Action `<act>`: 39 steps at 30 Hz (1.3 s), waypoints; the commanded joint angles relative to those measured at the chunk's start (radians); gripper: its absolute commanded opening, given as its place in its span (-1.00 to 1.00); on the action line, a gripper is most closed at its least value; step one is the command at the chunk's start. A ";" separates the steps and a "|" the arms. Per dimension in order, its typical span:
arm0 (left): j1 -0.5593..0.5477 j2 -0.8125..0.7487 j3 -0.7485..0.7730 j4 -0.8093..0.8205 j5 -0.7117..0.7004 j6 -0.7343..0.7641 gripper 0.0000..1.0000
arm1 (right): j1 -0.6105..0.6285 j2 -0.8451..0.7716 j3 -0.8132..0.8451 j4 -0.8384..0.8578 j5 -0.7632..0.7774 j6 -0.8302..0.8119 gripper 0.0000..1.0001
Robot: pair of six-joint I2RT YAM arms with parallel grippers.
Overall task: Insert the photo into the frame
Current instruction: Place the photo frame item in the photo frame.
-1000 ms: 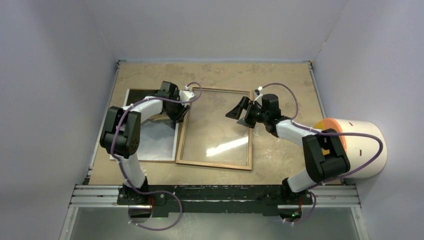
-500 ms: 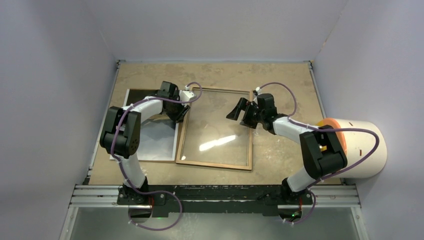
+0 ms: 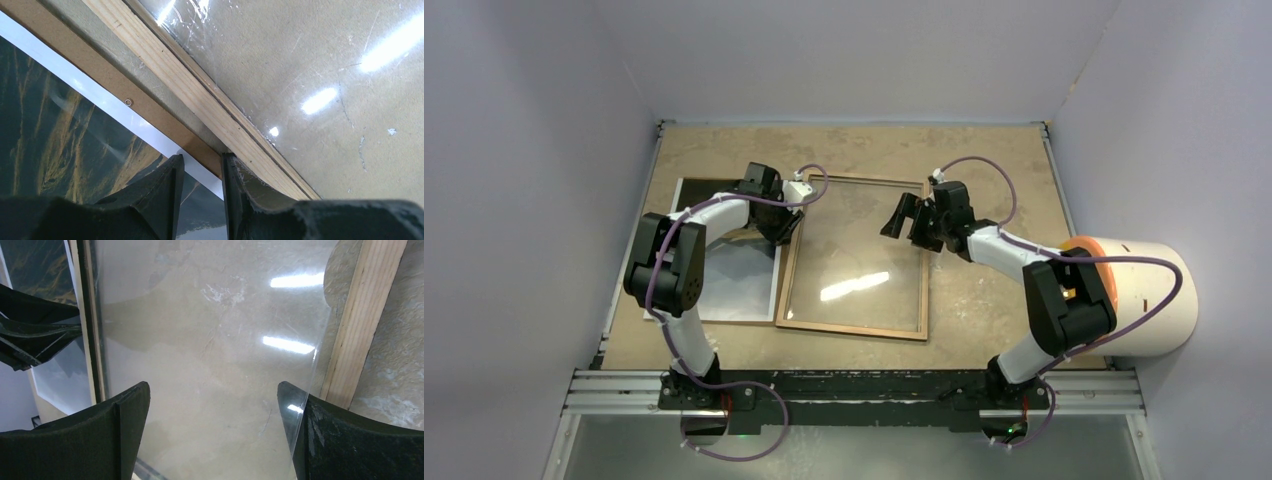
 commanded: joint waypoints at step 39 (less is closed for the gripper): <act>-0.020 0.052 -0.047 -0.103 0.078 -0.004 -0.31 | 0.179 0.106 0.324 -0.398 0.230 -0.204 0.98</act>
